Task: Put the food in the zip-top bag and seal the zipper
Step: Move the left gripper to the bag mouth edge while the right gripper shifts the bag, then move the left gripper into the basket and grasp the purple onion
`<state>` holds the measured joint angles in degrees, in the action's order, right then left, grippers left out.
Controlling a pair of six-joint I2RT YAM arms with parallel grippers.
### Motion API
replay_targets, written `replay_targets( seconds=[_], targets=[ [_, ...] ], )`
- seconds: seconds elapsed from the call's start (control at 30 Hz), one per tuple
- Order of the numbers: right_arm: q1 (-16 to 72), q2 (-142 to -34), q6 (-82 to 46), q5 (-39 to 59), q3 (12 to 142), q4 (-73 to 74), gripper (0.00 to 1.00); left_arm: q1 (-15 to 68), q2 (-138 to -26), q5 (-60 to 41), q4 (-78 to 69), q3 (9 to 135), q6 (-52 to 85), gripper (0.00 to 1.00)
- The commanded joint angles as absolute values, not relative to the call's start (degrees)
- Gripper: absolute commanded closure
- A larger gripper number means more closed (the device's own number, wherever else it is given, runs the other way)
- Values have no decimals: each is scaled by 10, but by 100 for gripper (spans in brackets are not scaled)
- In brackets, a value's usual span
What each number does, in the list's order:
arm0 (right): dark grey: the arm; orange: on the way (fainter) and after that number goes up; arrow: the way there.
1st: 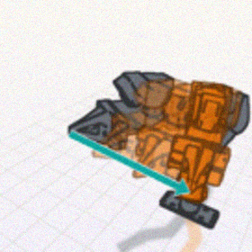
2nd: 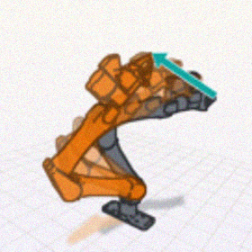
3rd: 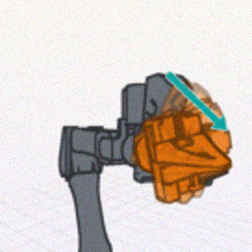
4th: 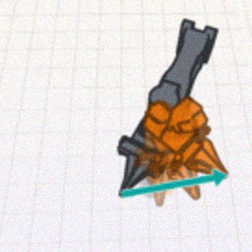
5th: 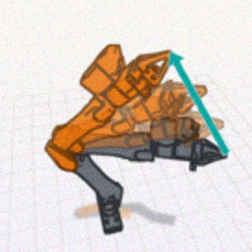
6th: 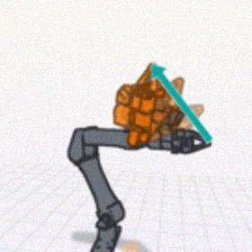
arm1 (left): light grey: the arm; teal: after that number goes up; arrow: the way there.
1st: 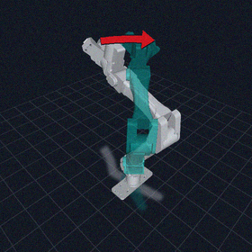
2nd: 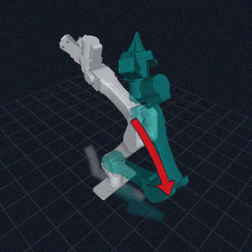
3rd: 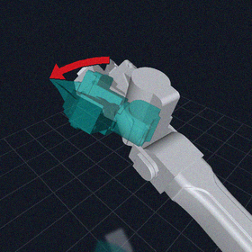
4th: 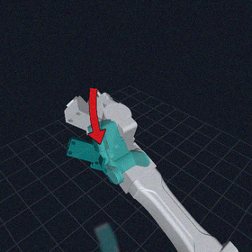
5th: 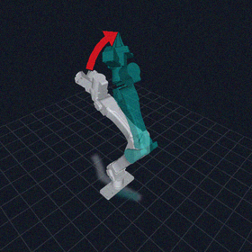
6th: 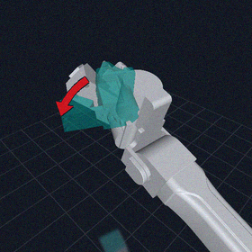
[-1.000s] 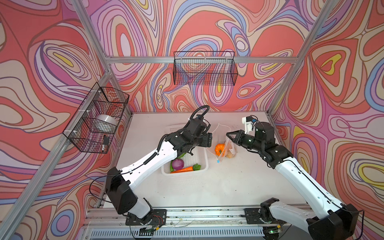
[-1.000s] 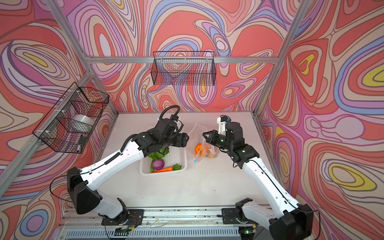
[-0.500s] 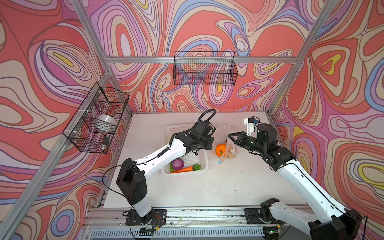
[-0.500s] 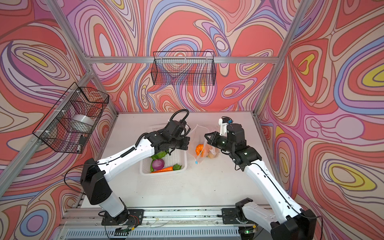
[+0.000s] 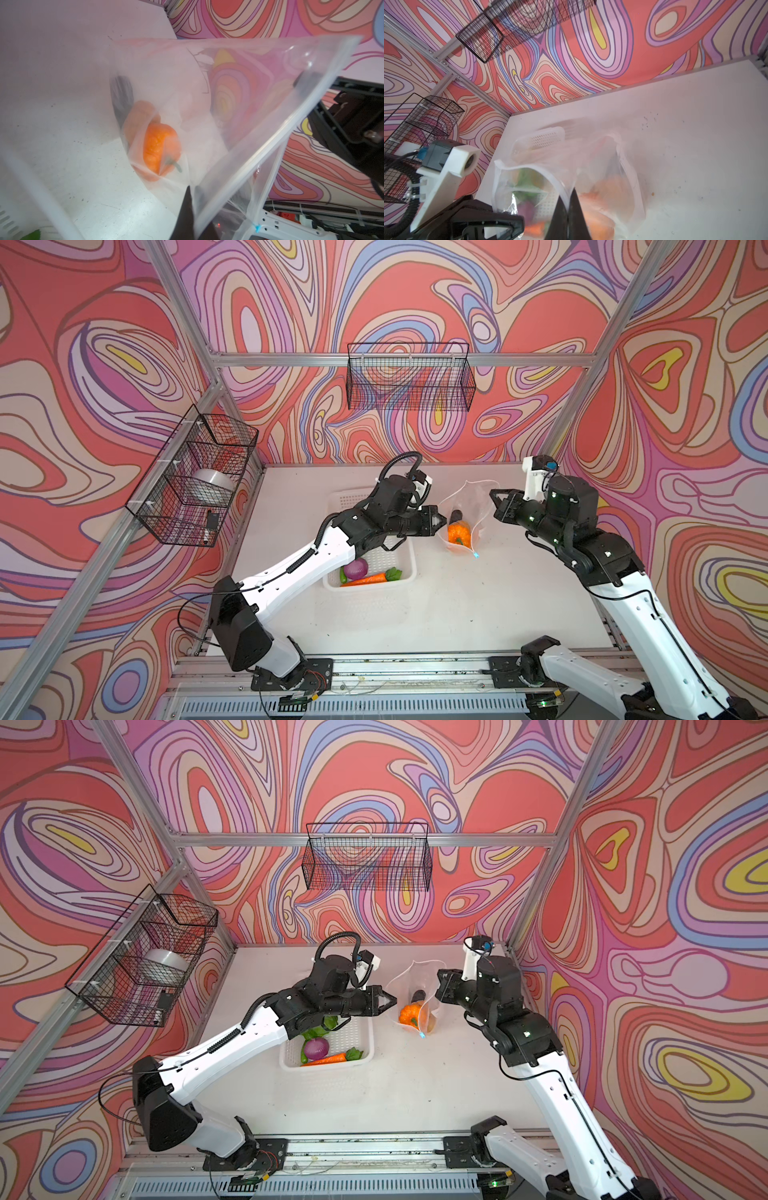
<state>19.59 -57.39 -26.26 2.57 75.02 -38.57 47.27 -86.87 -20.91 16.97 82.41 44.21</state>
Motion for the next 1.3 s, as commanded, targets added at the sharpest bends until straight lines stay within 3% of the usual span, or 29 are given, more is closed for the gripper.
replay_targets(
  seconds=[0.0, 0.3, 0.6, 0.63, 0.73, 0.77, 0.83, 1.13, 1.27],
  targets=[
    [199, -594, -253, 39, 738, -393, 100, 470, -881, -246, 127, 810, 488, 100],
    [199, -664, -319, 152, 673, -308, 100, 442, -881, -237, 122, 754, 499, 100],
    [199, -667, -332, 174, 676, -292, 100, 374, -845, -211, 185, 742, 442, 99],
    [199, -664, -335, 175, 674, -288, 100, 374, -843, -206, 197, 750, 432, 91],
    [198, -659, -345, 184, 665, -274, 100, 374, -839, -193, 232, 765, 407, 37],
    [199, -659, -348, 187, 663, -269, 100, 373, -837, -185, 249, 771, 398, 28],
    [199, -659, -353, 194, 660, -261, 100, 372, -830, -162, 284, 781, 376, 22],
    [198, -665, -369, 211, 652, -230, 100, 366, -751, 50, 431, 745, 279, 14],
    [199, -664, -372, 212, 644, -228, 100, 360, -734, 92, 470, 700, 276, 13]
  ],
)
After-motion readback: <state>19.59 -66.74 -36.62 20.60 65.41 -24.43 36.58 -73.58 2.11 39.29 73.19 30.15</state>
